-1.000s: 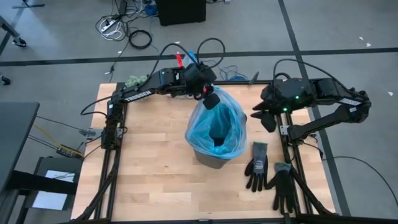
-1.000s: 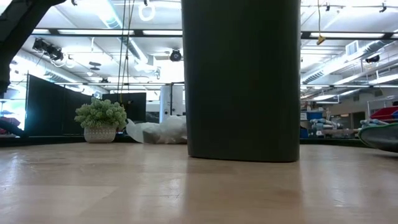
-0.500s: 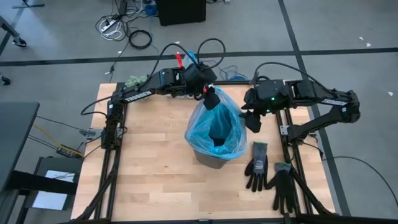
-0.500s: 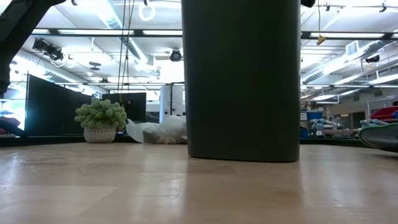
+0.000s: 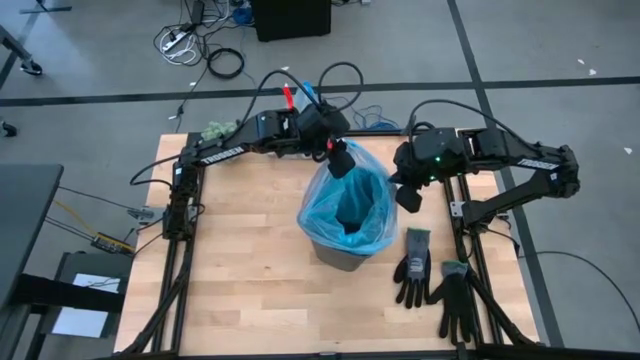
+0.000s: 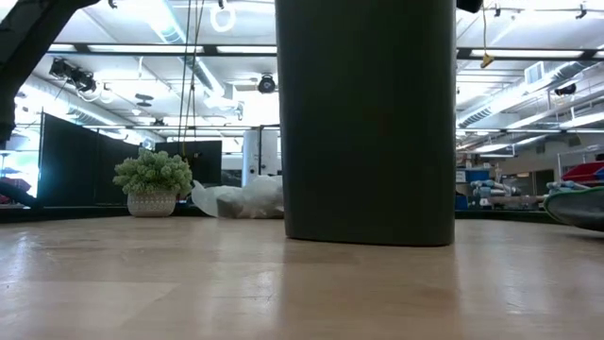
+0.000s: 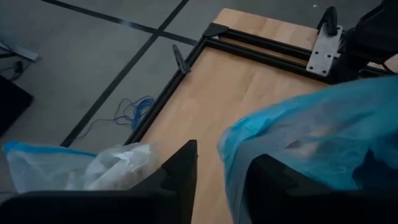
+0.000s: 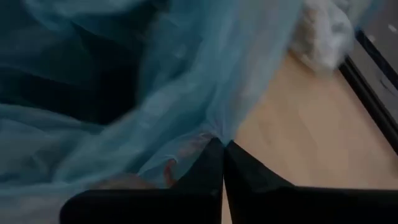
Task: Place trash/remove bag and relplace
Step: Insert the new blue trash bag into the trash bin
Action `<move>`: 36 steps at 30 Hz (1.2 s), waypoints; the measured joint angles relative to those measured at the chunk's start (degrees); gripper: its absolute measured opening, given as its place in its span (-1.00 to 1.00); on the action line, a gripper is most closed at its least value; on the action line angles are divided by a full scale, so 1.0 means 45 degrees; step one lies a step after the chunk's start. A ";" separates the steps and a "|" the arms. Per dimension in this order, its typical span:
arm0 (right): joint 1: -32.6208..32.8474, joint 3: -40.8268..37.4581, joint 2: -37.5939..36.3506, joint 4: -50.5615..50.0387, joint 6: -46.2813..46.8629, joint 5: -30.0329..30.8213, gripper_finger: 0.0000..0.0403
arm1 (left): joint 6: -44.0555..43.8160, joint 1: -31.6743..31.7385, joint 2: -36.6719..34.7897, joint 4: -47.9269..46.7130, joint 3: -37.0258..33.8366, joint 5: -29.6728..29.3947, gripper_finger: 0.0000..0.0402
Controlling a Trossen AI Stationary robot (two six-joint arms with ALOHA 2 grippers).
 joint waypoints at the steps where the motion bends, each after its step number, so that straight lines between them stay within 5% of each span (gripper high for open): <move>1: -0.0074 0.0000 -0.0011 -0.0286 0.0185 0.0105 -1.00 | 0.0000 -0.0005 0.0000 -0.0006 0.0000 0.0019 -0.42; 8: -0.0370 0.0000 -0.0189 -0.2078 0.0709 0.0431 -1.00 | -0.0030 0.0034 0.0000 0.0022 0.0000 -0.0053 -0.48; 23: -0.0334 0.0110 -0.1184 -0.1804 0.0364 0.0542 -0.98 | -0.1676 -0.0009 0.0330 -0.0315 -0.1389 0.0953 -0.54; 31: -0.0348 0.0316 -0.2758 -0.0067 0.0007 0.0939 -0.69 | -0.0706 -0.0088 0.0204 0.0438 -0.0637 0.1771 -0.52; 36: -0.0348 0.0316 -0.3139 0.0370 0.0147 0.0658 -0.42 | -0.0314 -0.0088 0.0248 0.1391 -0.0651 0.2673 -0.28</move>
